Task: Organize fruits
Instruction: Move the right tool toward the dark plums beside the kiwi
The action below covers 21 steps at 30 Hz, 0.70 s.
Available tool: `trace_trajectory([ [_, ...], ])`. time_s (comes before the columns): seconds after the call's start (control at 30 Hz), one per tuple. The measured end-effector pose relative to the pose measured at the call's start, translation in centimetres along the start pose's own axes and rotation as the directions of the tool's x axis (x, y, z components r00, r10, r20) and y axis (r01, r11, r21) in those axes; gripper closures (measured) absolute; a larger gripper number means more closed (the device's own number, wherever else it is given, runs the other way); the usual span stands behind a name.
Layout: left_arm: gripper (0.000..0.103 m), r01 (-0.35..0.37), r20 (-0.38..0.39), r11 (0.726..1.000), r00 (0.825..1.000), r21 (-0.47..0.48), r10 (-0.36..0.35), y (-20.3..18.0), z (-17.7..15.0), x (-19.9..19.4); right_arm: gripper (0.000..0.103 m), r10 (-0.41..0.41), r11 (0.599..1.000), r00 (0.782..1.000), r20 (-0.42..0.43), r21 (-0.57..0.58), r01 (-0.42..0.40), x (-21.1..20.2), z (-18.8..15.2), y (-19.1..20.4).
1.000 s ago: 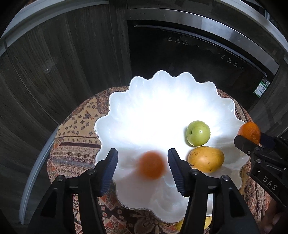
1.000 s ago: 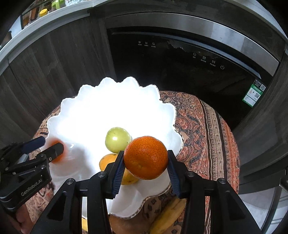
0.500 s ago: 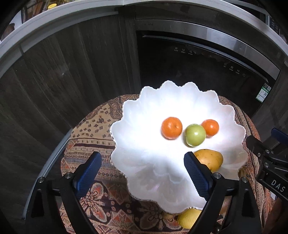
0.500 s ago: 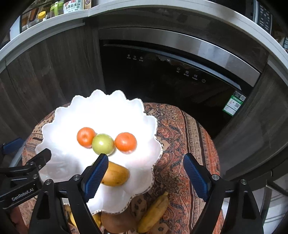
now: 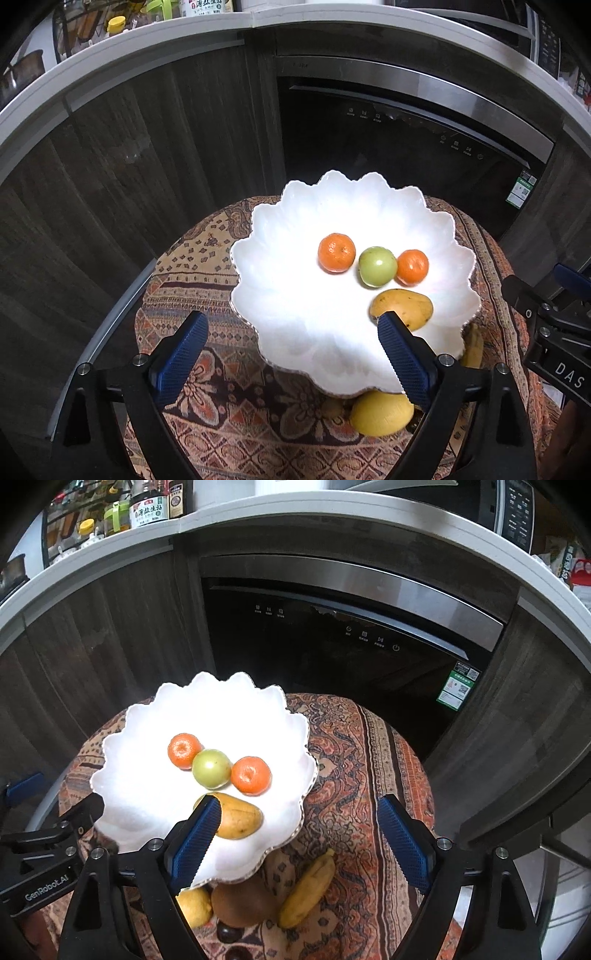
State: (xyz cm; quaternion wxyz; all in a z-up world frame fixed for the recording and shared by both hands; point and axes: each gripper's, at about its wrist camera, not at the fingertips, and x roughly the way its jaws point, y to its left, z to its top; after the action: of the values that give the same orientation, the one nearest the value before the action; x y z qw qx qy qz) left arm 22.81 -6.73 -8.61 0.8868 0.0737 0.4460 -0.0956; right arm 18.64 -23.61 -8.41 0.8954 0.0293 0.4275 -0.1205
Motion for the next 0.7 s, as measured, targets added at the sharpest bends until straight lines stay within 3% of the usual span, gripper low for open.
trace_trajectory([
  [0.7,0.009,-0.017,0.003,0.999,1.000,0.027,0.017,-0.4,-6.0,-2.7,0.016,0.050,0.999,0.997,-0.050,0.016,-0.049,-1.9,-6.0,-0.6],
])
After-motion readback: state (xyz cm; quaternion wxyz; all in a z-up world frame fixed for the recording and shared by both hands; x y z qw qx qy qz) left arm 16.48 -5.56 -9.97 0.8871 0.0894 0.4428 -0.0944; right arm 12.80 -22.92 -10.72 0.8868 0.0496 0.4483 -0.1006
